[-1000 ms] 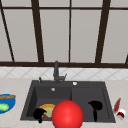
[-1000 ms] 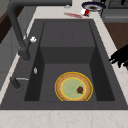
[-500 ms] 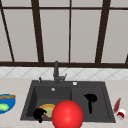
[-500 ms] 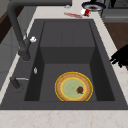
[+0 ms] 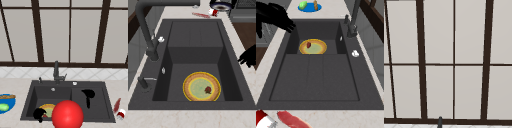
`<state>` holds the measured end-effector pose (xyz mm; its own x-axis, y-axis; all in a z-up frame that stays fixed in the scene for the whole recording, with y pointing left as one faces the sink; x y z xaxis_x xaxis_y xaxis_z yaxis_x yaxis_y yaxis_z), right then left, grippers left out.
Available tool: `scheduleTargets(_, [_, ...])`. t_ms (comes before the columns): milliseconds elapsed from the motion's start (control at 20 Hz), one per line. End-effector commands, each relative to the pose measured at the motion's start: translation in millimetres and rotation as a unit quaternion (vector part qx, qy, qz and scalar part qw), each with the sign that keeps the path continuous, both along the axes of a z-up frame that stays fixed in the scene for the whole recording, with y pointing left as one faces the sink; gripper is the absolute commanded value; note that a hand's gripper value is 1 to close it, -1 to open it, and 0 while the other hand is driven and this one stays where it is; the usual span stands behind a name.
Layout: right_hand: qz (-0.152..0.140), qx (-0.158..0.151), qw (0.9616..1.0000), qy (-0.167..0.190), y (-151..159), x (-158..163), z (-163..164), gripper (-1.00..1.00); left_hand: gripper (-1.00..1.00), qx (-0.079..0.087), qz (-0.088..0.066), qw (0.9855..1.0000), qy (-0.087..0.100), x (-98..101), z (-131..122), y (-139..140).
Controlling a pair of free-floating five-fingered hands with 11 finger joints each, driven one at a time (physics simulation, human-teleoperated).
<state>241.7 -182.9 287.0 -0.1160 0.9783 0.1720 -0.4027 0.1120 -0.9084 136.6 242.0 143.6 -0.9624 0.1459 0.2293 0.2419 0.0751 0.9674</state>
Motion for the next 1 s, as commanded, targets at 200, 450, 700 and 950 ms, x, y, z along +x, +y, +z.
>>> scheduleTargets(200, [0.071,-0.003,0.9965,-0.044,0.0,14.7,-10.5,-1.00,0.00,0.000,0.000,1.0000,0.000,0.0,0.0,0.0])
scheduleTargets(450, [0.057,0.013,0.9948,-0.084,1.3,35.3,-13.2,-1.00,0.00,0.000,0.000,1.0000,0.000,0.0,0.0,0.0])
scheduleTargets(700, [0.052,0.010,0.9919,-0.116,9.3,61.6,-19.9,-1.00,0.00,0.000,0.000,1.0000,0.000,0.0,0.0,0.0])
scheduleTargets(950, [0.048,0.006,0.9870,-0.153,16.0,91.5,-24.2,-1.00,0.00,0.000,0.000,1.0000,0.000,0.0,0.0,0.0])
